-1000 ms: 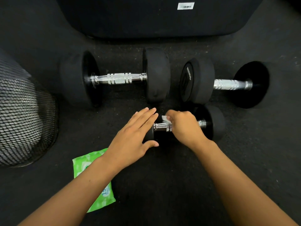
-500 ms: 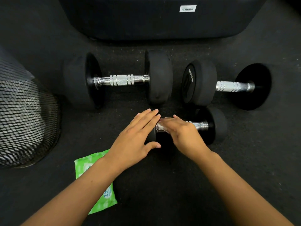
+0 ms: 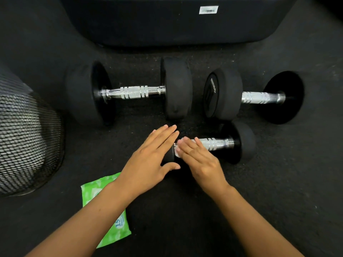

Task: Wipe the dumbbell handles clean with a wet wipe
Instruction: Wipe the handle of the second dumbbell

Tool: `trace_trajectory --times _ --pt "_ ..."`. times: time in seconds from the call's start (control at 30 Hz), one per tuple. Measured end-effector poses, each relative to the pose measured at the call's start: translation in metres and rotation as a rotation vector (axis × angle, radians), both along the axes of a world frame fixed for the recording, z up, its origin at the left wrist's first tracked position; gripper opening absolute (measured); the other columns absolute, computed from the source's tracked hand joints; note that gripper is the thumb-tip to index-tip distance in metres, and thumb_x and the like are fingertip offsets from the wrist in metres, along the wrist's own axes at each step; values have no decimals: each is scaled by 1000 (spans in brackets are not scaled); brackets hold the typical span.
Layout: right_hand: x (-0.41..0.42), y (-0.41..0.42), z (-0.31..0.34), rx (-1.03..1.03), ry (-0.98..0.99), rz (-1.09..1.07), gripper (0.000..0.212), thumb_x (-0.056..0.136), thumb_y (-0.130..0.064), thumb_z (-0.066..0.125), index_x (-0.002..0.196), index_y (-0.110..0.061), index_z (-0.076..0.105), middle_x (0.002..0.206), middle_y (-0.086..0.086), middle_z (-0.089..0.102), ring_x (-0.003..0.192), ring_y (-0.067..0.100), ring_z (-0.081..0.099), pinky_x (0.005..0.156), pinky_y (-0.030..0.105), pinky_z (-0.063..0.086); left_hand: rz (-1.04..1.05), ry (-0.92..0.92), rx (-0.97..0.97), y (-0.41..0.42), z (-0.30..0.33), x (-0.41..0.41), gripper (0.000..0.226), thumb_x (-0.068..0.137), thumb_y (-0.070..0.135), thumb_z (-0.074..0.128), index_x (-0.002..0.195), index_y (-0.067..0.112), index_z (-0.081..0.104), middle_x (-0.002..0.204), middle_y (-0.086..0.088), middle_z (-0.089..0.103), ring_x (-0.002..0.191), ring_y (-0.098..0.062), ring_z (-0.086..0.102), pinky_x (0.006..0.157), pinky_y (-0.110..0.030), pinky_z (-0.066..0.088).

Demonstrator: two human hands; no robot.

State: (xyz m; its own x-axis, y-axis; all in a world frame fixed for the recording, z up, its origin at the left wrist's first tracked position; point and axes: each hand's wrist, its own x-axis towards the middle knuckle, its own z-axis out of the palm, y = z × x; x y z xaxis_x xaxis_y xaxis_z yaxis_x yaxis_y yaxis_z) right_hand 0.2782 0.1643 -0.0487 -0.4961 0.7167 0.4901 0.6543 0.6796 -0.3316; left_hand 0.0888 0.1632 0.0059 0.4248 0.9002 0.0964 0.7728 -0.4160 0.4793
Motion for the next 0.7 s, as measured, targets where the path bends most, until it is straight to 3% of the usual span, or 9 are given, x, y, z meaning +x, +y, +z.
trace_trajectory --times 0.17,0.33,0.5,0.63,0.7 --pt "11 7 2 40 18 -102 30 86 1 61 115 0 62 124 14 58 121 27 51 106 47 35 4 0 11 0 -2 0 79 80 47 57 145 15 28 152 7 21 141 -7 10 115 -26 5" --pt "20 -1 4 -4 29 -110 28 88 -1 55 115 -2 64 125 12 59 121 26 51 107 44 34 -3 4 14 0 -2 0 77 81 50 54 145 14 28 152 6 22 141 -8 11 115 -26 5" --pt "0 26 28 -190 32 -257 32 89 -18 42 97 -2 68 92 11 71 89 24 68 101 39 37 2 -10 20 1 -1 1 78 79 47 57 144 13 30 151 6 23 140 -8 11 115 -25 4" --pt "13 14 28 -181 -19 -171 29 88 -13 46 106 -4 67 106 11 69 103 23 63 101 38 39 1 -20 15 1 -1 0 81 77 42 67 144 13 31 151 6 23 140 -8 12 115 -26 5" --pt "20 18 28 -156 -24 -205 27 87 -11 48 104 -3 67 102 11 70 99 23 65 99 40 42 2 -26 12 2 -2 0 81 77 39 70 143 13 32 151 6 23 140 -8 13 115 -28 7"
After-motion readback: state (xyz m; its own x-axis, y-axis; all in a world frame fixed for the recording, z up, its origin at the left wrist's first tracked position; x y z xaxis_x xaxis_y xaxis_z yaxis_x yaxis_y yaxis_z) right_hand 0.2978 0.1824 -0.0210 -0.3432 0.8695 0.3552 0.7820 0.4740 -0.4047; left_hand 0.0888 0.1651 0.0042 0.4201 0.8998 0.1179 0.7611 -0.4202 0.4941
